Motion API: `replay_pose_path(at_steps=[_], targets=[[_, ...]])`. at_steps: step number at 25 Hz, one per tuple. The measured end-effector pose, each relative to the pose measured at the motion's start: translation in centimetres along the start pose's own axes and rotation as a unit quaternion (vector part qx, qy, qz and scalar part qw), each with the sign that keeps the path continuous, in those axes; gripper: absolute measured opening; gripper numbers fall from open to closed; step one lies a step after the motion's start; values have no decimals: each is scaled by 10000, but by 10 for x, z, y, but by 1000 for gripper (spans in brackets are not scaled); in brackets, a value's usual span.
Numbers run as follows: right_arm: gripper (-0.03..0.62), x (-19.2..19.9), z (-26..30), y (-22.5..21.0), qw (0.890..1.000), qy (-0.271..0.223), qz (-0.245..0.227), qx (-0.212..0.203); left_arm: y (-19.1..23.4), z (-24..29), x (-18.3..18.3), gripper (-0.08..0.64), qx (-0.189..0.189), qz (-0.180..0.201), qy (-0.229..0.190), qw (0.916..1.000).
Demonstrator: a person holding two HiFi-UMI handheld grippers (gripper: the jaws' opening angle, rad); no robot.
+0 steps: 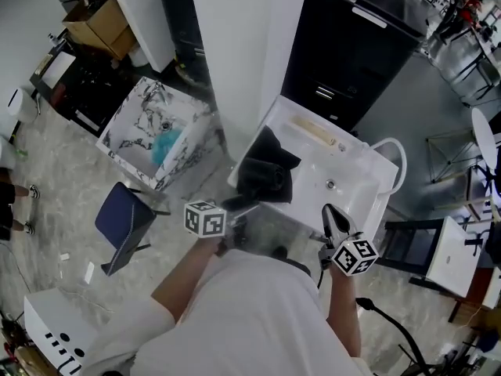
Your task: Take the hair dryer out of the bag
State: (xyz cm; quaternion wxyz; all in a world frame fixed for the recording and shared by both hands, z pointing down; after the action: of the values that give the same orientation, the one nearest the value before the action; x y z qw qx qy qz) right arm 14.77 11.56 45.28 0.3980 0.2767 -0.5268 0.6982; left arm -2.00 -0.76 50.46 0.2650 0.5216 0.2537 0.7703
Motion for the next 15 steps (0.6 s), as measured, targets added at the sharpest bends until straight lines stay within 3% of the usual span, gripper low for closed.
replay_pose_path(at_steps=[9, 15], targets=[[5, -10, -13, -7, 9990, -174, 207, -361, -17, 9, 5, 221, -69, -5, -54, 10000], [5, -14, -9, -16, 9991, -134, 219, -349, -20, 15, 1, 221, -70, -67, -154, 9998]])
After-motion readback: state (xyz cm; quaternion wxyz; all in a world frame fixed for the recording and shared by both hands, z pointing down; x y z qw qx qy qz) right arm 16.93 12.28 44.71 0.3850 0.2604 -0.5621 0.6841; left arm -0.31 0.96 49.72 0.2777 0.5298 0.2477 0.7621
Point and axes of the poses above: the fingertips, and each gripper's own axes: z forward along the fingers, y to its left, x out of its underside, the point moved 1 cm from there along -z, backward along the fingers, and after that the axes turned 6 degrees about z, right-handed, at the moved point
